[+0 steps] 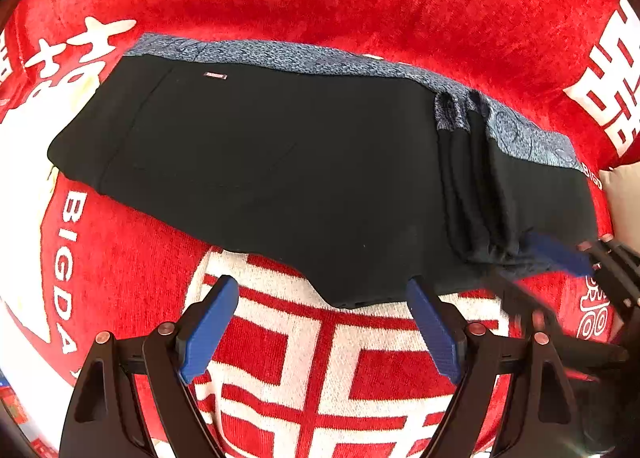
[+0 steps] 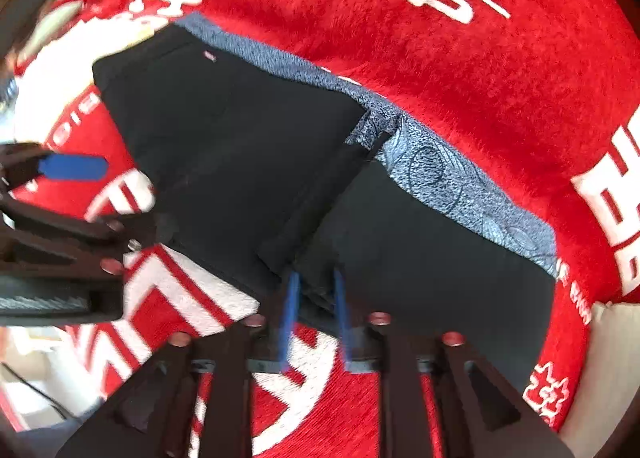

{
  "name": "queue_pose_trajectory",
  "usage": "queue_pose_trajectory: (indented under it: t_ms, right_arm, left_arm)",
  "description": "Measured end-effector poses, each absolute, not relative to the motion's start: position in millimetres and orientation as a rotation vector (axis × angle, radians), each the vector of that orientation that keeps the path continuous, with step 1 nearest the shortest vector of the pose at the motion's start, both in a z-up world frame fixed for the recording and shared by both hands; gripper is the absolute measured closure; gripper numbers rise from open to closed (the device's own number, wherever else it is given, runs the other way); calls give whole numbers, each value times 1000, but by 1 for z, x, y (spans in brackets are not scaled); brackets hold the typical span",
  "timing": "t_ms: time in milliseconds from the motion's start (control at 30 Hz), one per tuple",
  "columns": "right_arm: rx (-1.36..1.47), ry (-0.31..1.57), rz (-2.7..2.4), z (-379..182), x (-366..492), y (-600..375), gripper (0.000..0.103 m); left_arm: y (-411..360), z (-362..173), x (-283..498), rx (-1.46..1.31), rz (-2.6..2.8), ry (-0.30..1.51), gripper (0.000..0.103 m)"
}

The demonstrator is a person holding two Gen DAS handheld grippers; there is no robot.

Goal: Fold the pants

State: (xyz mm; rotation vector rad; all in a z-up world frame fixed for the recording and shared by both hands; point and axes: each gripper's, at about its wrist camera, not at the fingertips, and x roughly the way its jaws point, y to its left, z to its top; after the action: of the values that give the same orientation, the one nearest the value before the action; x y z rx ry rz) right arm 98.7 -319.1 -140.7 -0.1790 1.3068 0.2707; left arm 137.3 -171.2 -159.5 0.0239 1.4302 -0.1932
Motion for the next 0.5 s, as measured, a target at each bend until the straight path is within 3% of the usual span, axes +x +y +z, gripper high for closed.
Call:
queue_pose_trajectory:
  t_ms: [33,67,500]
  right_arm:
    - [-141,1298,263,-135,97,-323,37]
    - [-126,1286,251,-129,94,-327,35]
    - [93,1390,108,-124,93,-371,32]
  left_arm:
    - [-171,-158,138,20,-194,1431,17]
    - [-171,-156,139,18,-197,1433,17]
    - [-171,-143,133,14,-176,1441,17]
